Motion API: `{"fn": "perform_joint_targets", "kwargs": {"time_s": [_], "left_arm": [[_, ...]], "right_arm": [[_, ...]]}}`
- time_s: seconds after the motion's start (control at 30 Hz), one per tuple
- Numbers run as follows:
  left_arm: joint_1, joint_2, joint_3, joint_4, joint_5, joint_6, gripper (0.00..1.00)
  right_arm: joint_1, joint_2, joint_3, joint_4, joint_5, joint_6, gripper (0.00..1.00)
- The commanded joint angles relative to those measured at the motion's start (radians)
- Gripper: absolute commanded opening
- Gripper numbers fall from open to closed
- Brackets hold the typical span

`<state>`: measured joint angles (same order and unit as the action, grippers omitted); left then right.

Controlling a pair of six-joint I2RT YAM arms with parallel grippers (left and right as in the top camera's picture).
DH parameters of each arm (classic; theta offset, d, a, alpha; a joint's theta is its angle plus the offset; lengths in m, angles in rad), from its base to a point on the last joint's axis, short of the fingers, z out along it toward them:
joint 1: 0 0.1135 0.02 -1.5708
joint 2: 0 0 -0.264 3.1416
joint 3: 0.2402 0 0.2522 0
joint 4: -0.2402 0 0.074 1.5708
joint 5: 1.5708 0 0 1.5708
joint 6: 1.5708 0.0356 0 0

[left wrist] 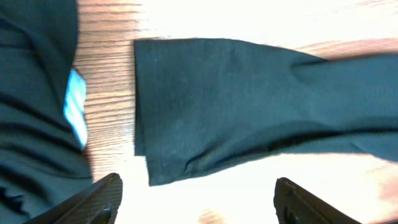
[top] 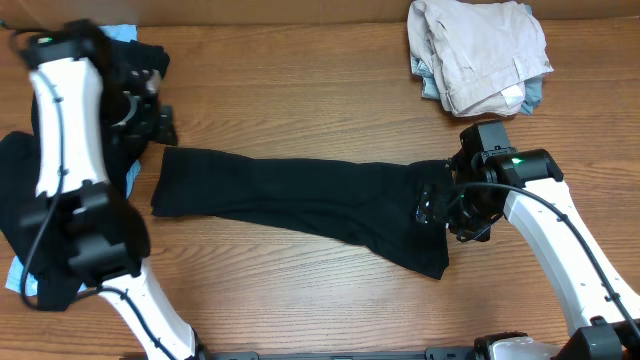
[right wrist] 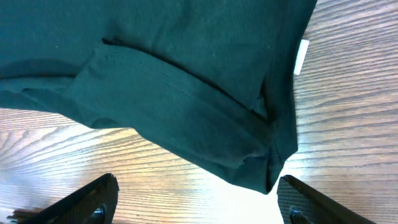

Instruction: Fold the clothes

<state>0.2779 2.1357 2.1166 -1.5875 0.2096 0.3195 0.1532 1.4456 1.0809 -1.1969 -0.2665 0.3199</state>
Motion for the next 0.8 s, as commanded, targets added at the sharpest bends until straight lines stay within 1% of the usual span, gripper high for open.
{"fn": "perform_joint_targets", "kwargs": {"time_s": [0.0, 0.1, 0.27, 0.37, 0.4, 0.43, 0.57, 0.77], "left_arm": [[0.047, -0.027, -0.026, -0.001, 0.147, 0.180, 0.77], [0.080, -0.027, -0.135, 0.050, 0.183, 0.212, 0.77], [0.103, -0.027, -0.333, 0.214, 0.184, 0.212, 0.77], [0.100, -0.027, -0.421, 0.319, 0.151, 0.191, 0.79], [0.096, -0.027, -0.446, 0.349, 0.136, 0.179, 0.83], [0.091, -0.027, -0.478, 0.389, 0.115, 0.166, 0.84], [0.085, -0.027, -0.574, 0.509, 0.067, 0.144, 0.85], [0.093, -0.027, -0.680, 0.648, 0.045, 0.118, 0.85]], "right_arm": [[0.003, -0.010, 0.034, 0.003, -0.016, -0.011, 0.86], [0.003, -0.010, 0.034, 0.001, -0.020, -0.013, 0.86], [0.003, -0.010, 0.034, -0.004, -0.024, -0.037, 0.86], [0.003, -0.010, 0.034, -0.003, -0.024, -0.036, 0.86], [0.003, -0.010, 0.034, -0.003, -0.024, -0.036, 0.86], [0.003, -0.010, 0.034, -0.003, -0.024, -0.036, 0.86], [0.003, -0.010, 0.034, -0.003, -0.024, -0.036, 0.87], [0.003, -0.010, 0.034, -0.001, -0.024, -0.035, 0.87]]}}
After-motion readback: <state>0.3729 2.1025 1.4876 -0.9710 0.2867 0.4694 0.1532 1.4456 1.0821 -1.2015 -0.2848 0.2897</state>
